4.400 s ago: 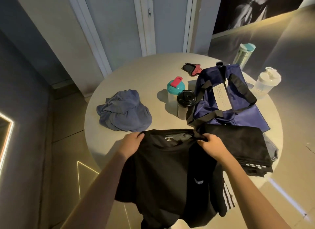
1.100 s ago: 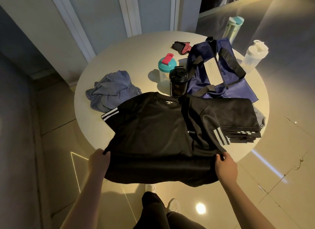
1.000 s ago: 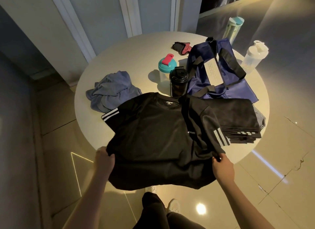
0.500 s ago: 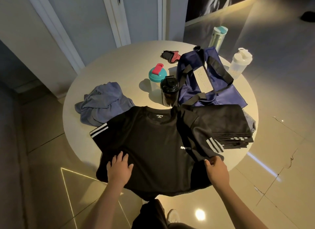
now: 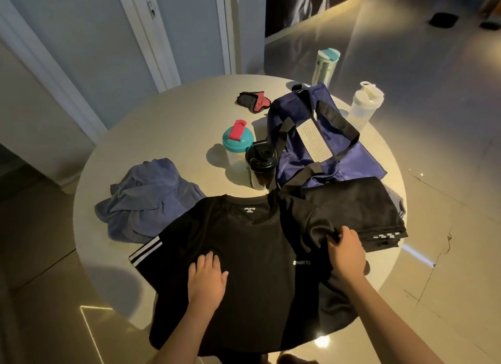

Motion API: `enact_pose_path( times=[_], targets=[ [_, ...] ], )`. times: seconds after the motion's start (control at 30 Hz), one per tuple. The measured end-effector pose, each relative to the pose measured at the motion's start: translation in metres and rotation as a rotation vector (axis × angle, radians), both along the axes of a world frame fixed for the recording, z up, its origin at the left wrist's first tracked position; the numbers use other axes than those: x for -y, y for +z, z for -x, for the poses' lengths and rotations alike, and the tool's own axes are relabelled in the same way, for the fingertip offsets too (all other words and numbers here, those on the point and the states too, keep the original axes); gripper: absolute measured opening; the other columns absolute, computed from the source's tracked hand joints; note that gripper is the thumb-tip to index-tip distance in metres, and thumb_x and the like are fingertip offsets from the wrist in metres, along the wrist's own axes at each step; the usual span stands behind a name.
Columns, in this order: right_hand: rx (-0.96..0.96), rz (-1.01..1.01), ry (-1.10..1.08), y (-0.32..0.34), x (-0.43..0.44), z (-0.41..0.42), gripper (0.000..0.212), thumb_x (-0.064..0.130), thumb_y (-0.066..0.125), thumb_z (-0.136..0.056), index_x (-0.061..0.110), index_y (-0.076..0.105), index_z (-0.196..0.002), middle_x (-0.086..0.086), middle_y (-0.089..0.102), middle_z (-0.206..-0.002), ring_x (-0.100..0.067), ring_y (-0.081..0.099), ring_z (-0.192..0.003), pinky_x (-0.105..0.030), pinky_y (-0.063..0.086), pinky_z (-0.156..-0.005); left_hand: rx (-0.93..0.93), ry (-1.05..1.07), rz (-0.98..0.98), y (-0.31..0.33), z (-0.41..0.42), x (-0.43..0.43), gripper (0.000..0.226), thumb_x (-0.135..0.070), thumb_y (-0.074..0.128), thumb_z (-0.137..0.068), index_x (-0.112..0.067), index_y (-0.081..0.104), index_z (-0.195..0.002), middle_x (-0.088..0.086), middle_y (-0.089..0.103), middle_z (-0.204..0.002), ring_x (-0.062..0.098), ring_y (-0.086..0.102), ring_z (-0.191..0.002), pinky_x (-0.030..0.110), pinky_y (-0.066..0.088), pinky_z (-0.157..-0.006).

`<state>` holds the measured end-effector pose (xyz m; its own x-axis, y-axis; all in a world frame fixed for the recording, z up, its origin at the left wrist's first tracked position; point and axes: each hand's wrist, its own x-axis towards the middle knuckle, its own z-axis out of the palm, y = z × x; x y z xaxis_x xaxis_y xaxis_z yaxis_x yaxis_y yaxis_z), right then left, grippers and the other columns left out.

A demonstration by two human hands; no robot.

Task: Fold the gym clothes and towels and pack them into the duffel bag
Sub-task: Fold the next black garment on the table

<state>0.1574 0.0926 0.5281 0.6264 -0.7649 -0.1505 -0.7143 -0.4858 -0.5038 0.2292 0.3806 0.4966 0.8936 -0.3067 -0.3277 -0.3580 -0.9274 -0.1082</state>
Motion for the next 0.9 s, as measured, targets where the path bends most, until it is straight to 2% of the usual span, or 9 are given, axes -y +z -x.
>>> enact_pose_path(
  times=[0.1,0.2,0.27,0.33,0.43,0.57,0.7,0.77,0.9],
  targets=[
    [-0.022,0.108,0.001,0.003,0.003,-0.009,0.012,0.015,0.054,-0.086,0.01,0.049,-0.076,-0.015,0.056,-0.089,-0.038,0.049,-0.09,-0.039,0.033,-0.069,-0.039,-0.027,0.009,-0.003,-0.016,-0.003,0.058,-0.045,0.024,-0.101,-0.017,0.016,-0.151,0.003,0.012,-0.159,0.022,0.01,-0.146,0.039,0.01,-0.117],
    [0.067,0.176,-0.033,0.017,0.006,-0.016,0.01,0.01,0.053,-0.085,0.013,0.046,-0.078,-0.011,0.052,-0.075,-0.037,0.046,-0.089,-0.039,0.031,-0.074,-0.08,-0.061,-0.024,-0.006,-0.03,-0.006,0.062,-0.048,0.021,-0.101,-0.017,0.003,-0.152,0.004,-0.002,-0.16,0.022,-0.003,-0.147,0.043,-0.003,-0.117],
    [0.095,0.182,-0.033,0.028,0.011,-0.023,0.013,0.005,0.05,-0.084,0.014,0.042,-0.08,-0.013,0.052,-0.069,-0.039,0.05,-0.077,-0.039,0.033,-0.071,-0.097,-0.074,-0.04,-0.008,-0.041,-0.007,0.064,-0.05,0.019,-0.1,-0.018,-0.001,-0.151,0.004,-0.005,-0.16,0.022,-0.005,-0.147,0.044,-0.004,-0.117],
    [0.124,0.173,-0.043,0.037,0.018,-0.032,0.012,0.003,0.049,-0.085,0.012,0.043,-0.081,-0.016,0.058,-0.072,-0.037,0.051,-0.066,-0.036,0.036,-0.06,-0.108,-0.075,-0.049,-0.008,-0.054,-0.006,0.066,-0.053,0.017,-0.099,-0.018,-0.002,-0.151,0.005,-0.007,-0.16,0.022,-0.005,-0.147,0.044,-0.004,-0.117],
    [0.16,0.189,-0.027,0.048,0.03,-0.047,0.009,0.005,0.049,-0.089,0.012,0.046,-0.084,-0.015,0.06,-0.078,-0.031,0.05,-0.063,-0.029,0.032,-0.053,-0.119,-0.073,-0.064,-0.008,-0.073,-0.001,0.07,-0.056,0.017,-0.098,-0.016,-0.004,-0.151,0.007,-0.008,-0.159,0.023,-0.004,-0.147,0.044,-0.004,-0.118],
    [0.192,0.227,-0.024,0.062,0.046,-0.066,0.013,0.012,0.05,-0.092,0.01,0.059,-0.102,-0.014,0.065,-0.089,-0.028,0.05,-0.068,-0.029,0.036,-0.058,-0.122,-0.045,-0.109,-0.006,-0.097,0.007,0.072,-0.056,0.019,-0.098,-0.013,-0.003,-0.151,0.009,-0.006,-0.16,0.024,0.0,-0.147,0.046,-0.004,-0.118],
    [0.146,0.219,0.034,0.063,0.05,-0.076,0.018,0.014,0.05,-0.093,0.012,0.063,-0.104,-0.013,0.068,-0.095,-0.029,0.058,-0.075,-0.029,0.044,-0.062,-0.088,-0.05,-0.151,0.007,-0.101,0.03,0.067,-0.049,0.029,-0.099,-0.011,0.012,-0.151,0.01,0.009,-0.159,0.026,0.009,-0.146,0.049,0.007,-0.117],
    [0.145,0.198,0.096,0.057,0.048,-0.073,0.02,0.013,0.05,-0.092,0.013,0.065,-0.106,-0.01,0.069,-0.099,-0.03,0.062,-0.084,-0.029,0.046,-0.066,-0.051,-0.156,-0.035,0.015,-0.095,0.051,0.058,-0.045,0.032,-0.099,-0.015,0.023,-0.149,0.006,0.02,-0.157,0.024,0.019,-0.143,0.044,0.016,-0.114],
    [0.079,0.177,0.244,0.049,0.048,-0.064,0.018,0.009,0.052,-0.092,0.01,0.066,-0.102,-0.011,0.068,-0.099,-0.03,0.061,-0.089,-0.03,0.043,-0.068,-0.106,-0.337,0.354,0.033,-0.092,0.107,0.047,-0.036,0.035,-0.101,-0.021,0.032,-0.145,-0.004,0.035,-0.147,0.018,0.032,-0.134,0.035,0.028,-0.108]
  ],
)
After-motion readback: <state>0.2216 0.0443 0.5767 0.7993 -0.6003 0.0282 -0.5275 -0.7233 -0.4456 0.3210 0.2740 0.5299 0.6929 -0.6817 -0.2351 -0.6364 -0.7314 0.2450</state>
